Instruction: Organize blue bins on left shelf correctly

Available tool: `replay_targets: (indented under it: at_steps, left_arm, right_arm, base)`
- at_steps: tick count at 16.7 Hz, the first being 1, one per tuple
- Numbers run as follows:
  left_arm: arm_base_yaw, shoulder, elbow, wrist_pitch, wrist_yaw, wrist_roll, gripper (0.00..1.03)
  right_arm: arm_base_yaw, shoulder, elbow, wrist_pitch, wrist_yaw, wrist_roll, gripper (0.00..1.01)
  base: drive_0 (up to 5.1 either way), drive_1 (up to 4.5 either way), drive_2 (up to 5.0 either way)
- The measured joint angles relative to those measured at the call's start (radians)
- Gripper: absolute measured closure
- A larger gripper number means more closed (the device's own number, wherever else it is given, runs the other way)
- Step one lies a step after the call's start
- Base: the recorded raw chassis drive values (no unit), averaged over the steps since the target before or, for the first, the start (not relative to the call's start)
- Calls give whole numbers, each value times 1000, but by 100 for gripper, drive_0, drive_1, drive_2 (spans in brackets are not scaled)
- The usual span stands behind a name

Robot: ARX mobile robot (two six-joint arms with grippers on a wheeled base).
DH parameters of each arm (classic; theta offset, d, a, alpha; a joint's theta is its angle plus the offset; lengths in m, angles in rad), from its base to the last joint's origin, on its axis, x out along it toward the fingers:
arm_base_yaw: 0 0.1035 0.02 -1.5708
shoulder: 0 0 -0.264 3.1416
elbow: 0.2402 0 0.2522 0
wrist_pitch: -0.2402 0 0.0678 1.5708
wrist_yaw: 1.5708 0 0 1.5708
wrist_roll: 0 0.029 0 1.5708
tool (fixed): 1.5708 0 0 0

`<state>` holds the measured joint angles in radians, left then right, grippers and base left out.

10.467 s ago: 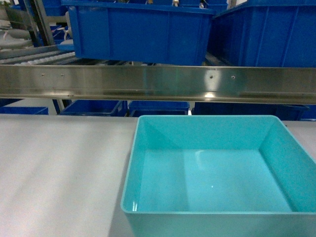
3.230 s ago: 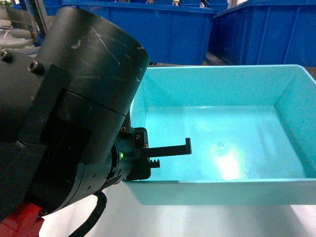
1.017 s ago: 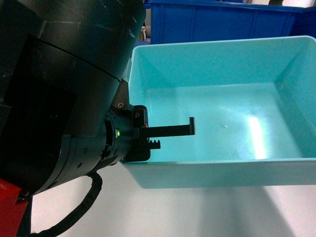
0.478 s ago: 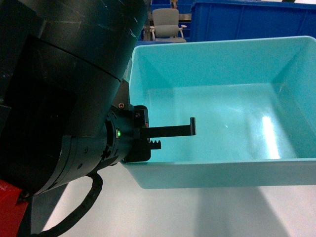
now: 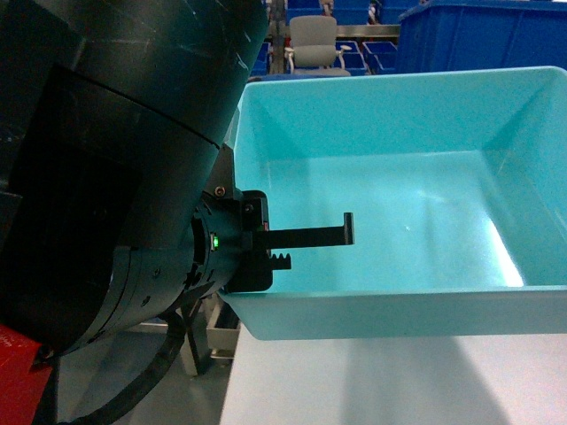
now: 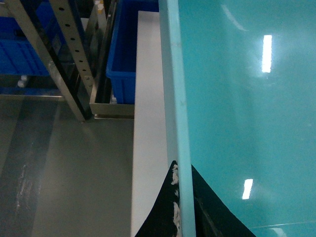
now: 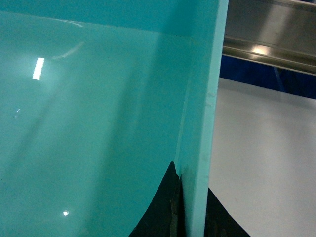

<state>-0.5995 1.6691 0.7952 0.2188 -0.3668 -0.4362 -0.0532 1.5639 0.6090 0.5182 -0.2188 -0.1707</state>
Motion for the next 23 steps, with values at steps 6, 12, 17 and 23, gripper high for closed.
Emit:
replay_targets:
  at_steps: [6, 12, 17, 23]
  left_arm:
    - [1, 0, 0, 0, 1, 0, 101]
    - [1, 0, 0, 1, 1, 0, 101]
    - [1, 0, 0, 1, 2, 0, 101]
    - [1, 0, 0, 0, 1, 0, 101]
  right_arm:
    - [0, 0, 0, -1, -1, 0, 99]
    - [0, 0, 0, 0, -1, 0, 99]
    - [0, 0, 0, 0, -1, 0, 99]
    - [0, -1, 0, 0, -1, 0, 99]
  base:
    - [-507, 238, 238]
    - [-509, 236, 236]
    - [-503, 240, 240]
    - [-477, 354, 137]
